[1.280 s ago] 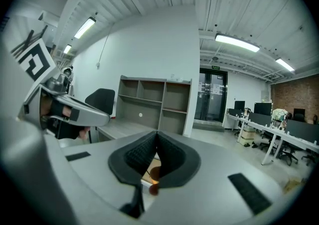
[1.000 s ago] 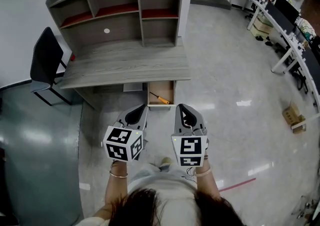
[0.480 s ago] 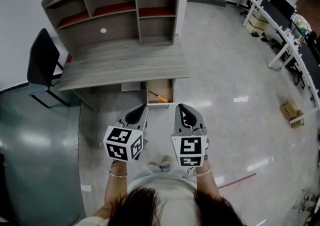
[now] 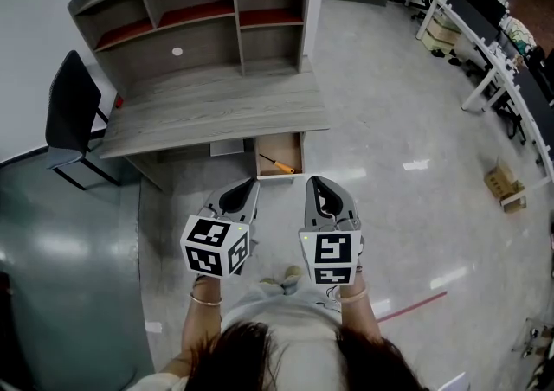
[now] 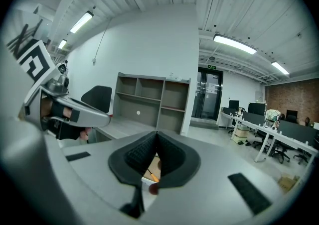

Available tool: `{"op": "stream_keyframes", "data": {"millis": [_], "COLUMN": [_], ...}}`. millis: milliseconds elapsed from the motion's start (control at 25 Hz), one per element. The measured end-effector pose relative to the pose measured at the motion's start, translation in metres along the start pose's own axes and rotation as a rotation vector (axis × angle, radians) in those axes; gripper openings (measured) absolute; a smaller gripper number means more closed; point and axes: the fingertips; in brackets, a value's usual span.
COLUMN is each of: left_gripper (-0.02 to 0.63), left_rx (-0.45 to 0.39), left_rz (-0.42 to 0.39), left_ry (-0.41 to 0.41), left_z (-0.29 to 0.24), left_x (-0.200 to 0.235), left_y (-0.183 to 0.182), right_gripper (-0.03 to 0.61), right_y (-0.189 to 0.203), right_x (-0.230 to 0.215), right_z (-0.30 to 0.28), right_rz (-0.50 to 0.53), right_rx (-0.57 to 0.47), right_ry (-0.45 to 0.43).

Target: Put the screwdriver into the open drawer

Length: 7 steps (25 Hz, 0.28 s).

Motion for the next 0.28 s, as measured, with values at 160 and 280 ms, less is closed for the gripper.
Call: {"op": "stream_keyframes", "data": {"millis": [160, 280], "left_gripper": [0.017, 0.017], "left_rx": [0.000, -0.001], "left_rz": [-0.002, -0.005], "left_ry": [0.009, 0.017], "left_z": [0.003, 0.006], "left_x": [0.005, 0.010], "left_y": [0.003, 0.003], "right_gripper": [0.026, 0.026], "right_y": [0.000, -0.002], "right_x": [0.008, 0.013], "right_z": [-0.002, -0.004], "right_rz": [-0.002, 0.004], "right_rx": [0.001, 0.005], "right_ry": [0.005, 0.014]}}
Point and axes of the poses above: the fingertips, and each gripper's own axes: z backward along the fingers, x to its left, y out of its underside, and after that the axes turned 8 degrees about -y, right-handed
